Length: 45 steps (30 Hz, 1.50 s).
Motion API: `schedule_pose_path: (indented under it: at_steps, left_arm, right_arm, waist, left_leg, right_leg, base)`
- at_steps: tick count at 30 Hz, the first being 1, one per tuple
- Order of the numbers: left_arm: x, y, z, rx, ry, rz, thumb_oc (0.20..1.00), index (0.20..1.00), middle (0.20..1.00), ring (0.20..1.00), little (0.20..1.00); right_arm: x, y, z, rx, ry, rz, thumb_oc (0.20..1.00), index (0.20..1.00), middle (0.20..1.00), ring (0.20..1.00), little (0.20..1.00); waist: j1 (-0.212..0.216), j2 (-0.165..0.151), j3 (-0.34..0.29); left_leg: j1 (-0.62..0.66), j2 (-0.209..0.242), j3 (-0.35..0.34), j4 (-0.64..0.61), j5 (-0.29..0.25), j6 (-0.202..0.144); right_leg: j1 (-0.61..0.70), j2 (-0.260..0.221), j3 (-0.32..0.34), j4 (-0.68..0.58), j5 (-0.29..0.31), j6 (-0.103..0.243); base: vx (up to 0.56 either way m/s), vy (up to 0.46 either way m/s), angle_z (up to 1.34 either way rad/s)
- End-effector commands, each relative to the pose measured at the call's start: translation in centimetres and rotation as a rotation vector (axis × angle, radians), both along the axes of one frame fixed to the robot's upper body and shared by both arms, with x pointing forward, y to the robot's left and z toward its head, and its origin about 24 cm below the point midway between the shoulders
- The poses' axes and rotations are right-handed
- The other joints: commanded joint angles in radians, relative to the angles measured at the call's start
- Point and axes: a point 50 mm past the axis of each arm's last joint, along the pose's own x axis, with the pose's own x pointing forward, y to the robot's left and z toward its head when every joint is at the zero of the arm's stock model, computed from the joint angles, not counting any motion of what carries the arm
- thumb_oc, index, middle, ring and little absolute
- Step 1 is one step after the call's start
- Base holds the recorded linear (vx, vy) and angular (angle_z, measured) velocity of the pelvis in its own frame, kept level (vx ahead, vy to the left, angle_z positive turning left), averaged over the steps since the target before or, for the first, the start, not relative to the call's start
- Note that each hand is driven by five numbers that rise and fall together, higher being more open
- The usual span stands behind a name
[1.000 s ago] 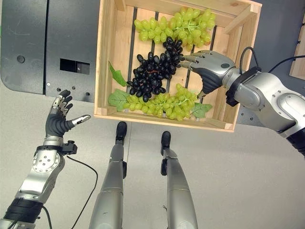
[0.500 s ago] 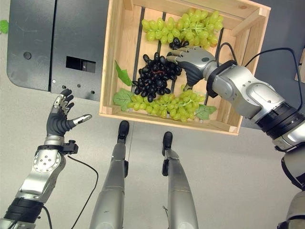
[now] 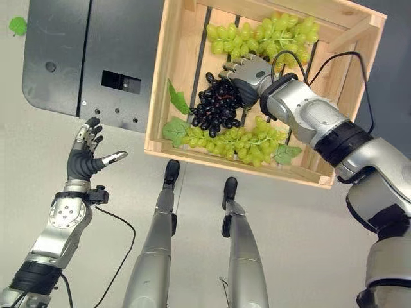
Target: Pick up the fruits from the basket on one side to the basket on the other side
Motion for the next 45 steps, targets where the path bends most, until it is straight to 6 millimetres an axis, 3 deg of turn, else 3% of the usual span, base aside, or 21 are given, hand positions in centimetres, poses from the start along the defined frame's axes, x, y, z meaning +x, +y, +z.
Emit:
schedule_pose_path:
  at_steps: [1, 9, 17, 26, 27, 28, 29, 39, 45]
  left_arm:
    - [-0.2, -0.7, 2.3, -0.006, -0.125, -0.040, 1.000, 1.000, 1.000, 1.000, 1.000]
    - [-0.1, -0.8, 1.9, 0.002, -0.107, -0.043, 1.000, 1.000, 1.000, 1.000, 1.000]
    - [0.0, -1.1, 2.0, 0.003, -0.111, -0.052, 1.000, 1.000, 1.000, 1.000, 1.000]
    - [-0.2, -0.9, 1.5, -0.002, -0.091, -0.041, 1.000, 1.000, 1.000, 1.000, 1.000]
    - [-0.2, -0.9, 1.6, -0.005, -0.093, -0.041, 1.000, 1.000, 1.000, 1.000, 1.000]
    - [-0.3, -1.0, 1.3, -0.008, -0.086, -0.042, 1.000, 1.000, 1.000, 1.000, 1.000]
    - [-0.3, -0.8, 1.3, -0.008, -0.083, -0.037, 1.000, 1.000, 1.000, 1.000, 1.000]
    - [-0.3, -0.9, 1.0, -0.019, -0.068, -0.042, 1.000, 1.000, 1.000, 1.000, 1.000]
    - [-0.3, -0.8, 1.0, -0.023, -0.066, -0.044, 1.000, 1.000, 1.000, 1.000, 1.000]
  right_arm:
    - [0.4, -1.6, 1.5, -0.099, -0.069, -0.092, 1.000, 1.000, 1.000, 1.000, 1.000]
    - [0.5, -2.4, -0.2, -0.163, 0.008, -0.130, 1.000, 1.000, 1.000, 1.000, 1.000]
    - [1.3, -6.0, -0.8, -0.135, 0.038, -0.295, 1.000, 1.000, 1.000, 1.000, 1.000]
    - [1.9, -7.5, -1.4, -0.089, 0.044, -0.393, 1.000, 1.000, 1.000, 1.000, 1.000]
    - [1.9, -7.5, -1.3, -0.081, 0.042, -0.396, 0.561, 0.561, 0.561, 0.561, 0.561]
    - [2.0, -7.5, -1.6, -0.069, 0.052, -0.401, 0.485, 0.485, 0.485, 0.485, 0.485]
    - [2.1, -7.9, -1.7, -0.056, 0.052, -0.425, 0.200, 0.200, 0.200, 0.200, 0.200]
    - [2.2, -8.1, -1.7, -0.057, 0.054, -0.440, 0.200, 0.200, 0.200, 0.200, 0.200]
    - [2.0, -7.8, -0.5, -0.036, 0.033, -0.417, 0.200, 0.200, 0.200, 0.200, 0.200]
  waist:
    - [-0.017, 0.022, -0.003]
    - [-0.020, 0.028, -0.003]
    - [-0.021, 0.032, -0.003]
    - [-0.023, 0.042, -0.003]
    - [-0.024, 0.042, -0.003]
    - [-0.023, 0.043, -0.003]
    - [-0.021, 0.045, -0.003]
    - [-0.020, 0.050, -0.003]
    - [-0.019, 0.042, -0.003]
  left_leg:
    - [0.040, -0.043, -0.002, 0.059, -0.095, 0.048]
    - [0.025, -0.045, -0.015, 0.059, -0.093, 0.047]
    - [0.009, -0.047, -0.015, 0.066, -0.095, 0.047]
    - [-0.011, -0.056, -0.013, 0.090, -0.113, 0.049]
    - [-0.022, -0.058, -0.014, 0.090, -0.104, 0.049]
    - [-0.016, -0.058, -0.014, 0.094, -0.113, 0.050]
    - [-0.028, -0.061, -0.015, 0.094, -0.105, 0.050]
    - [-0.025, -0.062, -0.018, 0.092, -0.107, 0.051]
    - [-0.025, -0.062, -0.022, 0.094, -0.106, 0.052]
  right_leg:
    - [0.061, -0.012, -0.010, -0.158, 0.113, 0.056]
    - [0.042, -0.013, -0.015, -0.141, 0.103, 0.054]
    - [0.022, -0.016, -0.016, -0.128, 0.100, 0.054]
    - [0.001, -0.016, -0.012, -0.097, 0.083, 0.049]
    - [-0.008, -0.016, -0.013, -0.100, 0.092, 0.049]
    - [-0.003, -0.016, -0.013, -0.094, 0.082, 0.049]
    - [-0.014, -0.017, -0.013, -0.096, 0.091, 0.048]
    - [-0.016, -0.020, -0.012, -0.086, 0.083, 0.047]
    - [-0.020, -0.019, -0.011, -0.081, 0.083, 0.049]
  base:
    - [0.01, -0.011, 0.03]
    - [0.00, 0.000, 0.04]
    - [0.00, 0.006, 0.01]
    - [0.00, 0.001, 0.01]
    - [-0.01, 0.002, 0.07]
    - [-0.03, 0.012, 0.04]
    - [0.00, 0.000, 0.00]
    - [0.00, 0.002, 0.02]
    - [0.00, 0.000, 0.00]
